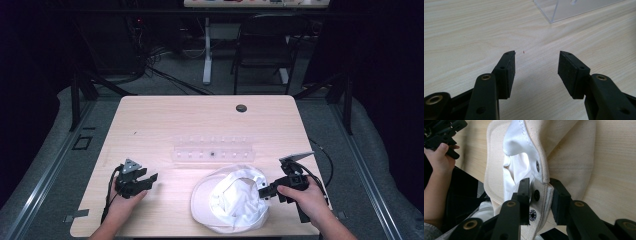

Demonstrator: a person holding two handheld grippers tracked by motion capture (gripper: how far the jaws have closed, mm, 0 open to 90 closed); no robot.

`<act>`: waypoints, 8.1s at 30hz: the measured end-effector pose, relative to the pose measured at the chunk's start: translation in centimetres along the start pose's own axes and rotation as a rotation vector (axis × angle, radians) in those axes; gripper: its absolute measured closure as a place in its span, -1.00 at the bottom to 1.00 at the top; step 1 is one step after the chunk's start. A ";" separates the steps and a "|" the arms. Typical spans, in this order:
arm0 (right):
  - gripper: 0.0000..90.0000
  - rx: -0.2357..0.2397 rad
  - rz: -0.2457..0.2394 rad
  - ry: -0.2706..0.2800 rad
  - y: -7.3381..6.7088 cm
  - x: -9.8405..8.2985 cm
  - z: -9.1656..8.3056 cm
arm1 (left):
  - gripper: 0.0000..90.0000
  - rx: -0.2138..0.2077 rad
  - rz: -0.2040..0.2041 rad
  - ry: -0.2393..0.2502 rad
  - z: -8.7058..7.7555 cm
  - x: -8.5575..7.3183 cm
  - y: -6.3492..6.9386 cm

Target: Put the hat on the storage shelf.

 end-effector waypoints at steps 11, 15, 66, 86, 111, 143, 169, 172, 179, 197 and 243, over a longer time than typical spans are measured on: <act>0.76 -0.045 -0.006 -0.020 -0.7 0.2 -0.1 | 0.08 0.004 0.001 -0.003 0.1 -0.1 -0.1; 0.78 -0.073 -0.010 -0.021 -1.1 0.3 -0.4 | 0.08 0.003 -0.002 -0.003 0.1 -0.1 -0.1; 0.81 -0.345 -0.054 -0.053 -8.0 3.8 -4.9 | 0.08 -0.002 0.003 -0.010 0.1 -0.1 0.0; 0.81 -0.125 0.020 -0.057 -10.9 5.4 -8.2 | 0.08 -0.004 0.008 -0.011 0.1 -0.1 0.1; 0.82 0.109 0.064 -0.032 -11.9 6.0 -9.0 | 0.08 -0.004 0.005 -0.011 0.1 -0.1 0.1; 0.82 0.266 0.116 0.140 -12.2 10.6 -13.6 | 0.03 -0.036 0.032 0.023 0.3 1.0 1.9; 0.82 0.330 0.205 0.269 -12.4 15.8 -15.0 | -0.03 -0.134 0.203 0.181 0.0 8.0 9.7; 0.82 0.335 0.219 0.280 -12.7 16.6 -14.9 | -0.03 -0.170 0.233 0.196 0.6 9.1 11.5; 0.82 0.350 0.234 0.298 -13.7 17.8 -14.4 | -0.09 -0.199 0.344 0.179 2.1 10.6 15.1; 0.82 0.374 0.243 0.313 -15.1 19.2 -13.4 | 0.03 -0.065 0.359 0.104 7.1 13.2 17.9; 0.81 0.356 0.194 0.272 -17.9 19.5 -10.3 | 0.89 -0.281 0.280 0.109 6.3 12.1 13.5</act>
Point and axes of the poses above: each handheld gripper's, and its own axes: z roughly forward along the jaws, x roughly out of its top, y roughly to its right, the point moved 8 cm from there along z, roughly forward along the jaws, and after that the axes turned 9 degrees about -x, right-handed, at the moved point
